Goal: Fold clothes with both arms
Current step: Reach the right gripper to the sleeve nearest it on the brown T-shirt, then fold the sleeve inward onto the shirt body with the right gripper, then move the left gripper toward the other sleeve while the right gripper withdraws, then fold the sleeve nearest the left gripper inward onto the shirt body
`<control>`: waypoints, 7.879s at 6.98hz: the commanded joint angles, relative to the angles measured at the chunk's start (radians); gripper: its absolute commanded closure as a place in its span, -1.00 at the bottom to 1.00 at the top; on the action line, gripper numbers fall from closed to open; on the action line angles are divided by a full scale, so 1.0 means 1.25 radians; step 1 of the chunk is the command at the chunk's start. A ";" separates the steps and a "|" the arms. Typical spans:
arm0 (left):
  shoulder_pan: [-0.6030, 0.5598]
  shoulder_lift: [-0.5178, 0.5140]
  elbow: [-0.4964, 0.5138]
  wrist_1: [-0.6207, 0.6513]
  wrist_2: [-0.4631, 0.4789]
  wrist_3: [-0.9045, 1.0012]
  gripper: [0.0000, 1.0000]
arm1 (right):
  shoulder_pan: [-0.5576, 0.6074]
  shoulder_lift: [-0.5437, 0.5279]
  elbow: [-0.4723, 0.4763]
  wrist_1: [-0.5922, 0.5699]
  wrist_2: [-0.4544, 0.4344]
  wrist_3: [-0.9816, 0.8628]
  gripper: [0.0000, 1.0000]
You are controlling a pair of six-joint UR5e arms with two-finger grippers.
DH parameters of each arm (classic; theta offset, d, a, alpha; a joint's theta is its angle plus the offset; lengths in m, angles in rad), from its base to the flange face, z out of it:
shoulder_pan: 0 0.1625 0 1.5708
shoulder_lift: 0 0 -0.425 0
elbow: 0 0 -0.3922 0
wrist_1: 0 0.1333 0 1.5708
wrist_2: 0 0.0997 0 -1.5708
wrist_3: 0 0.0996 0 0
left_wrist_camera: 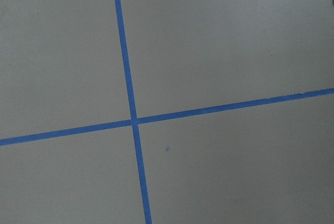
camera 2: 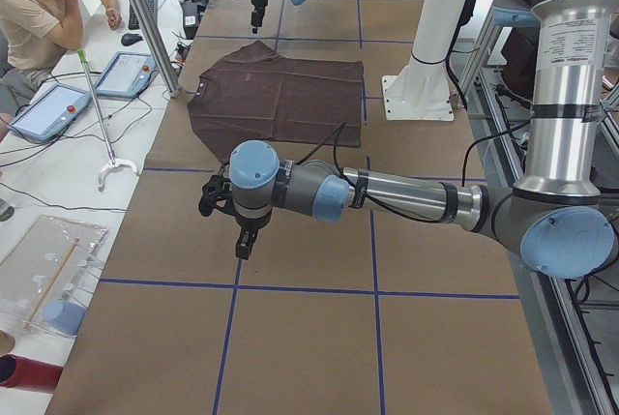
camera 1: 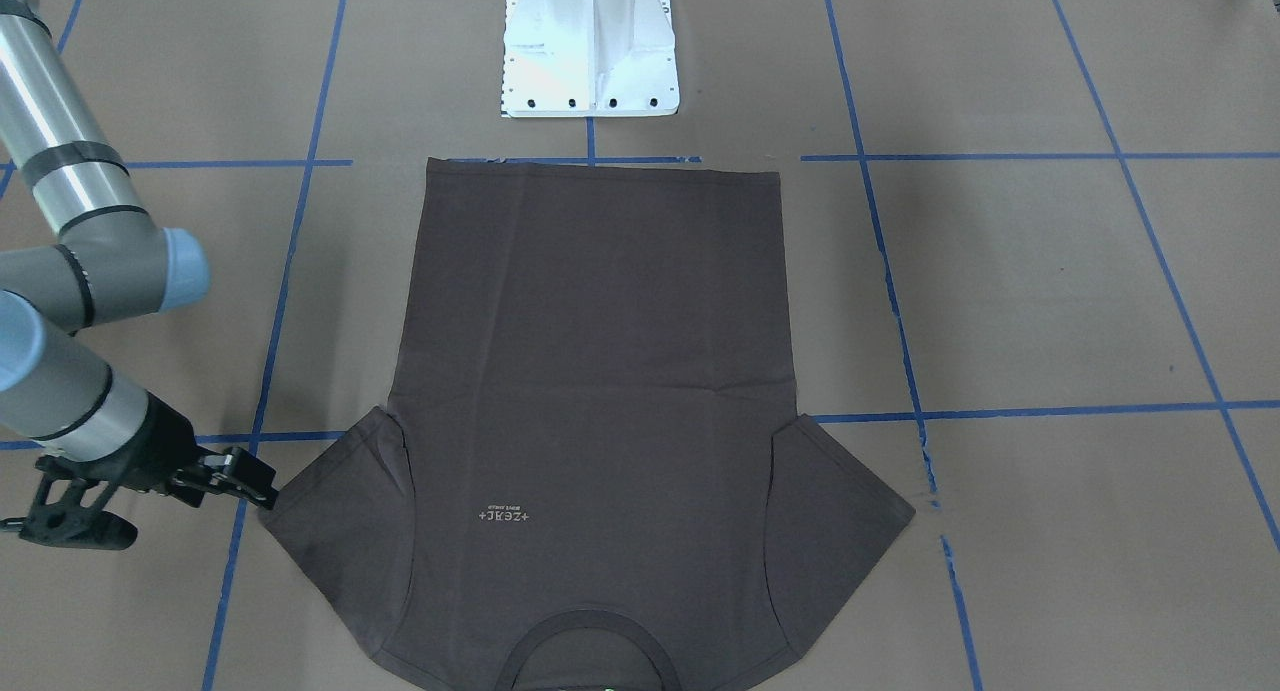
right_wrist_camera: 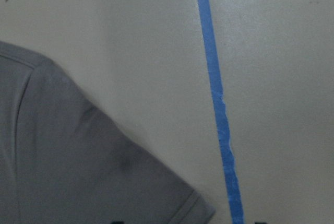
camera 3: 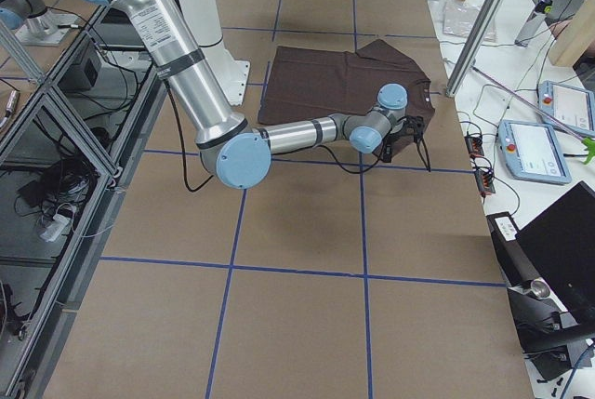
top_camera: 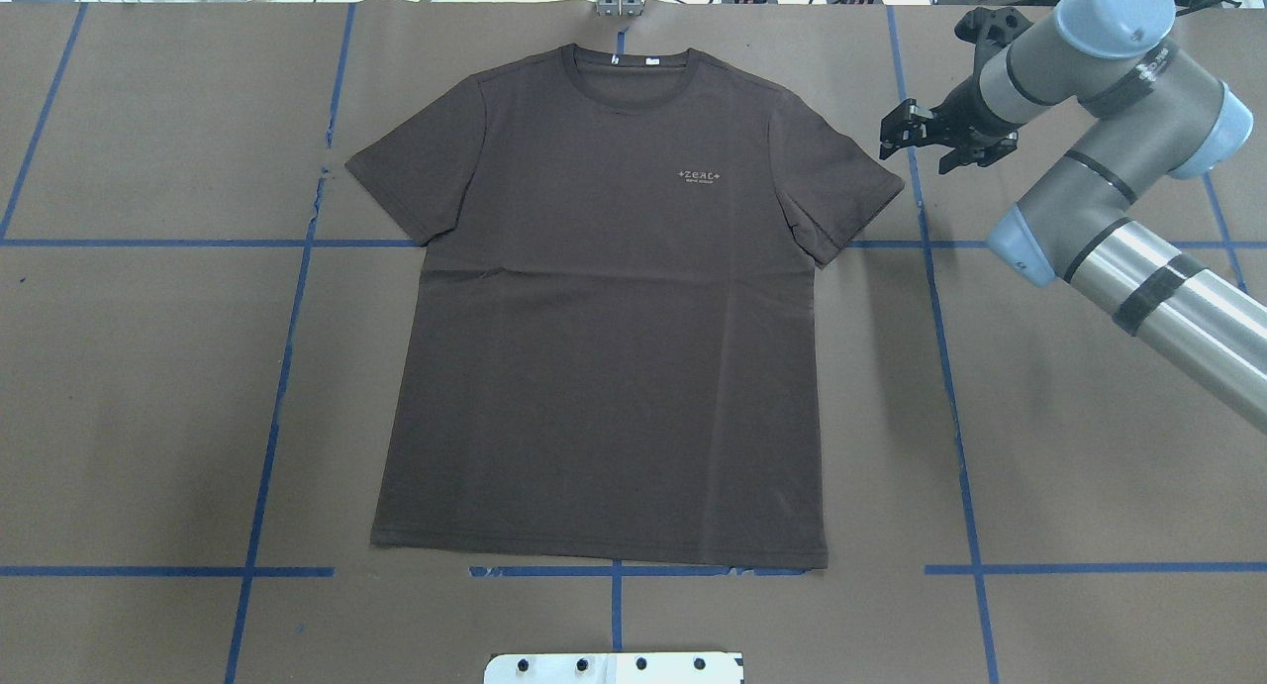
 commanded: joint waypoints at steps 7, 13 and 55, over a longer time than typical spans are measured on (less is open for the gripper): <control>-0.001 0.004 -0.008 -0.013 -0.001 -0.007 -1.00 | -0.031 0.031 -0.065 0.001 -0.051 0.057 -0.32; -0.001 0.004 -0.008 -0.013 -0.004 -0.009 -1.00 | -0.031 0.023 -0.054 0.003 -0.049 0.066 1.00; 0.526 -0.566 0.537 -0.444 0.346 -0.838 1.00 | -0.098 -0.205 0.437 -0.037 -0.063 0.327 -1.00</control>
